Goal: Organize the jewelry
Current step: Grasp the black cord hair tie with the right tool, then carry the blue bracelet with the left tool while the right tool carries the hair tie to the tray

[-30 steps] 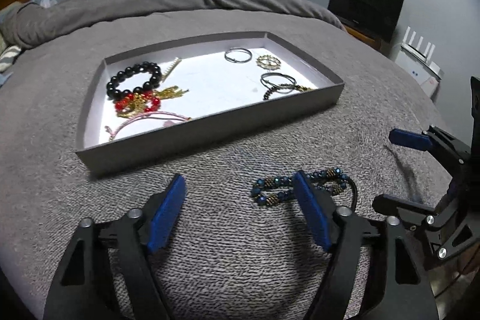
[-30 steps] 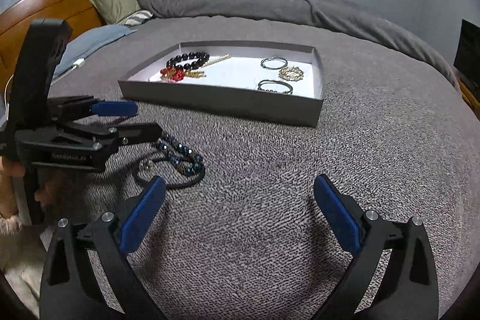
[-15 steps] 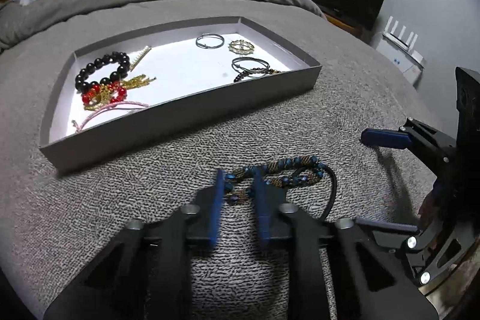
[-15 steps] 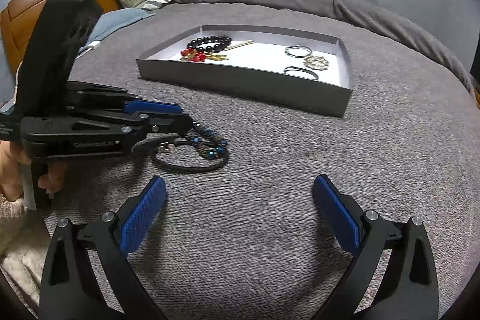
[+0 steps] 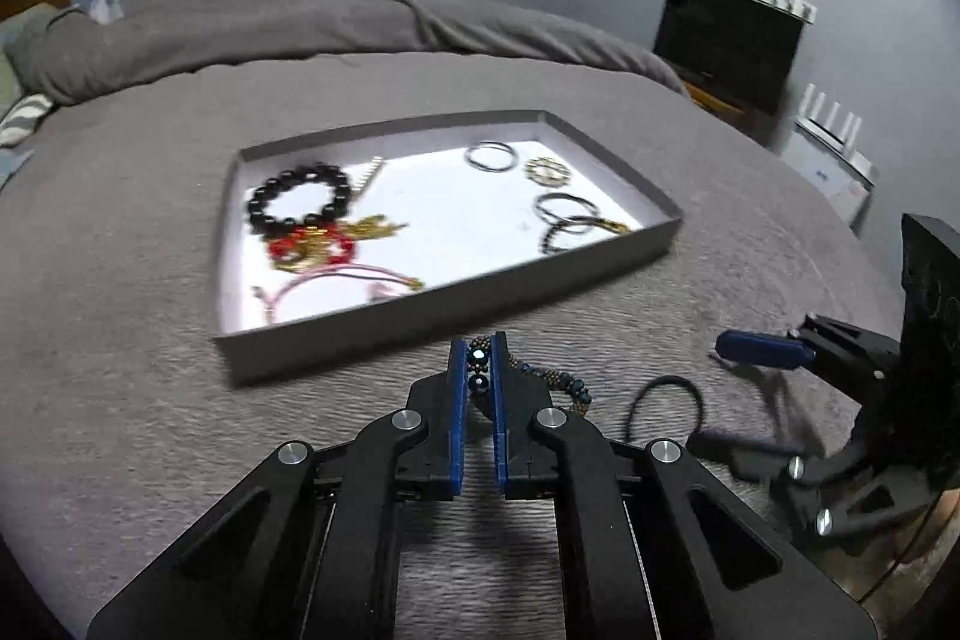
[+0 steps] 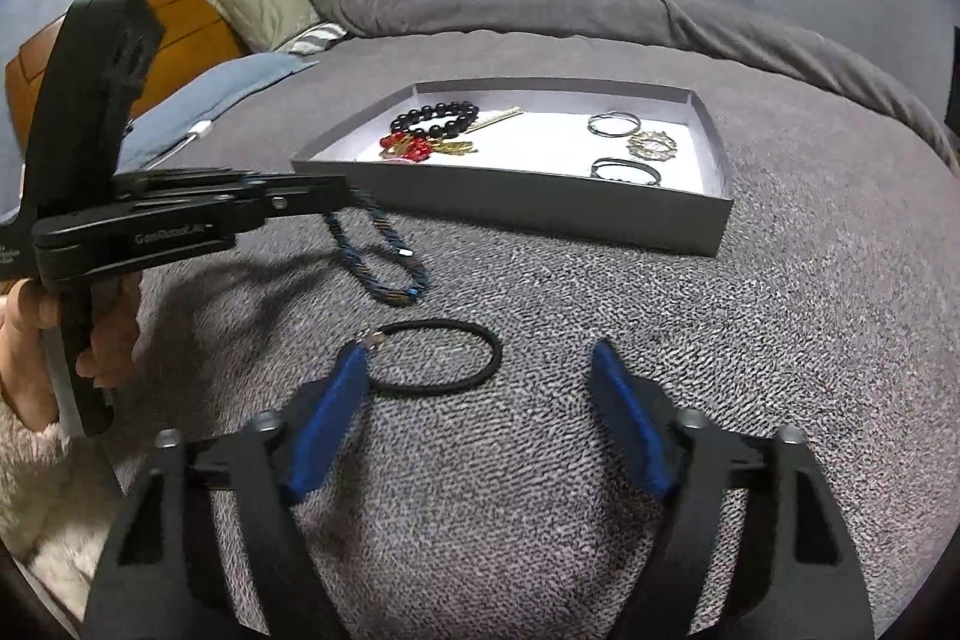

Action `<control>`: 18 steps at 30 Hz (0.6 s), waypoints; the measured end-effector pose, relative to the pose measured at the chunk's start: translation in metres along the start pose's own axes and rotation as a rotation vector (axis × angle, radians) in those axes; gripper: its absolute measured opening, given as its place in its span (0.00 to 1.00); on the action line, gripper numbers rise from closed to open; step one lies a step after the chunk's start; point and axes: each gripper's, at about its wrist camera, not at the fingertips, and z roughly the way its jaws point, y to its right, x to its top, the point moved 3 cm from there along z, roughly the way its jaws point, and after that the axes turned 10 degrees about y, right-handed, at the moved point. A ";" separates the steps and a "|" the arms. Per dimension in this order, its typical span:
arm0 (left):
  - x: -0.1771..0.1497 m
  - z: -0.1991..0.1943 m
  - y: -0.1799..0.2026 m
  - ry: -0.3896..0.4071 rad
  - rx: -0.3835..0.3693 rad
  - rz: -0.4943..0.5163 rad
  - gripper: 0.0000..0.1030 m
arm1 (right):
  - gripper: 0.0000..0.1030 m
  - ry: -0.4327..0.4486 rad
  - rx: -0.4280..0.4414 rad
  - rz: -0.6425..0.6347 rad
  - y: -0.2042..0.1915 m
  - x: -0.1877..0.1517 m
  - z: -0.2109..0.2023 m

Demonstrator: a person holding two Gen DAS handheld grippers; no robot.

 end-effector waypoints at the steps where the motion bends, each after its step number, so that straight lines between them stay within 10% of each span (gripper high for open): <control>1: 0.000 0.000 -0.002 -0.001 0.016 0.007 0.08 | 0.56 -0.005 -0.002 0.006 0.001 0.000 0.002; 11: -0.005 0.001 -0.004 -0.016 0.032 0.033 0.08 | 0.09 -0.049 0.005 -0.029 -0.006 -0.004 0.012; 18: -0.004 -0.001 -0.003 -0.009 0.030 0.034 0.08 | 0.04 0.028 -0.015 -0.031 -0.006 0.003 -0.001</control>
